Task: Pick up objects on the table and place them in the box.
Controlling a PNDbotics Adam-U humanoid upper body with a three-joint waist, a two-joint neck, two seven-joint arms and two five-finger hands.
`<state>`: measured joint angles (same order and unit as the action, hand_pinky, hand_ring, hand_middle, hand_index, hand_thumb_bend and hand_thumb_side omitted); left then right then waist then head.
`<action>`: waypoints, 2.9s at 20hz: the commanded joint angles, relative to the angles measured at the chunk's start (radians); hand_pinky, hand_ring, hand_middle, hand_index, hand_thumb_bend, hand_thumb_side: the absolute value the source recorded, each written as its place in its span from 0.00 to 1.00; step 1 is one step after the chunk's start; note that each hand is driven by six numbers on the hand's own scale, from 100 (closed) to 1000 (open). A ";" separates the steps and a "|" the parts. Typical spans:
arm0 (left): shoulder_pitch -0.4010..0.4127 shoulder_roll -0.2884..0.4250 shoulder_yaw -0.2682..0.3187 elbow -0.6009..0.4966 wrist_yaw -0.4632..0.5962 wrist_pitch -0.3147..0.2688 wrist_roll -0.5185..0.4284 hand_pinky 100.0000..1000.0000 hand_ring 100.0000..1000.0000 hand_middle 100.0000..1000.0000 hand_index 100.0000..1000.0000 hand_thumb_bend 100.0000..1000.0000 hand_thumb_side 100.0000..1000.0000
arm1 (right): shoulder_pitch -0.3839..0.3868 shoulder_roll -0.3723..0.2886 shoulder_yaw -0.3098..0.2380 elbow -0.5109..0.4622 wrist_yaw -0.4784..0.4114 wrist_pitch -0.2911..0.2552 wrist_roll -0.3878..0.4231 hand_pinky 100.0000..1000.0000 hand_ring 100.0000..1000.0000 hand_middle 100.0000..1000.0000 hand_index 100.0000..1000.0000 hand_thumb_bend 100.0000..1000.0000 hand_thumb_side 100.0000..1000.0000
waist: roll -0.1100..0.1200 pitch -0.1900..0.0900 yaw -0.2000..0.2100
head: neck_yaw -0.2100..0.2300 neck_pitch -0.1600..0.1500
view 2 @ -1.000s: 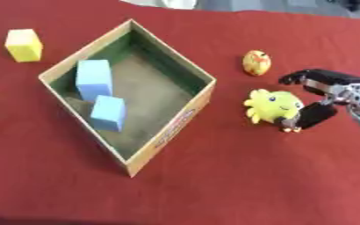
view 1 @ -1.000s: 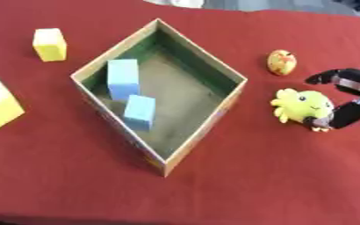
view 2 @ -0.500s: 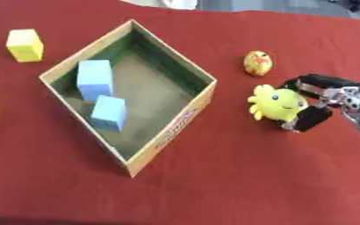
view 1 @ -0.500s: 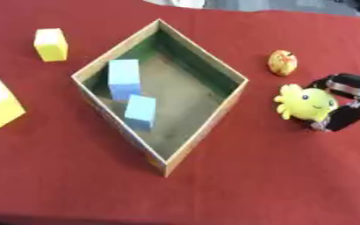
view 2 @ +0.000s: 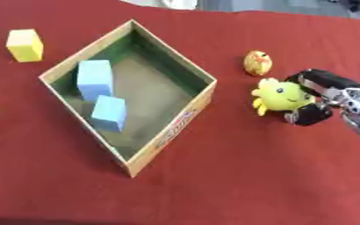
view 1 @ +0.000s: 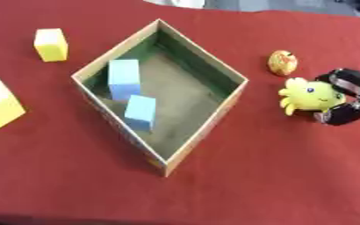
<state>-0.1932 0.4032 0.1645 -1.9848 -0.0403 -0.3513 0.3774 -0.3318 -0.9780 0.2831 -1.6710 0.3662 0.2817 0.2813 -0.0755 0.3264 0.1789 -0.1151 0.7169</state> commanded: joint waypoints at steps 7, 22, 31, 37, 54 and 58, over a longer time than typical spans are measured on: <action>-0.003 0.020 0.007 -0.015 0.001 0.000 0.001 0.95 0.76 0.74 0.83 0.09 0.74 | -0.024 -0.091 -0.128 -0.278 -0.061 0.013 0.008 0.81 0.73 0.48 0.68 0.00 0.00 | 0.001 -0.008 -0.008 | 0.005 -0.003; -0.006 0.027 -0.004 -0.015 0.014 0.000 -0.010 0.95 0.76 0.74 0.83 0.10 0.73 | -0.599 0.162 0.077 -0.300 -0.001 -0.062 0.290 0.80 0.73 0.51 0.71 0.00 0.00 | -0.004 -0.032 0.011 | -0.031 0.007; -0.015 0.025 -0.009 -0.015 0.023 -0.002 -0.014 0.94 0.76 0.74 0.83 0.10 0.73 | -0.742 0.394 0.219 -0.080 0.137 -0.139 0.368 0.80 0.74 0.52 0.72 0.00 0.00 | 0.002 -0.032 0.031 | -0.054 0.009; -0.017 0.023 -0.011 -0.015 0.027 -0.003 -0.017 0.95 0.76 0.74 0.83 0.10 0.73 | -0.750 0.470 0.269 0.053 0.201 -0.184 0.368 0.81 0.77 0.56 0.76 0.00 0.00 | 0.005 -0.030 0.037 | -0.060 0.001; -0.019 0.018 -0.012 -0.015 0.030 0.001 -0.020 0.95 0.76 0.74 0.83 0.10 0.73 | -0.731 0.479 0.271 0.089 0.268 -0.350 0.521 0.95 1.00 0.88 0.97 0.20 0.28 | 0.004 -0.027 0.031 | -0.062 -0.002; -0.019 0.017 -0.013 -0.015 0.031 0.002 -0.020 0.95 0.76 0.74 0.83 0.10 0.73 | -0.724 0.479 0.269 0.091 0.249 -0.351 0.542 0.95 1.00 0.87 0.96 0.30 0.00 | 0.004 -0.026 0.029 | -0.060 -0.001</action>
<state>-0.2032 0.4037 0.1518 -1.9848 -0.0129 -0.3500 0.3584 -1.0420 -0.4886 0.5669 -1.5752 0.6243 -0.0668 0.8139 -0.0758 0.3251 0.2090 -0.1765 0.7235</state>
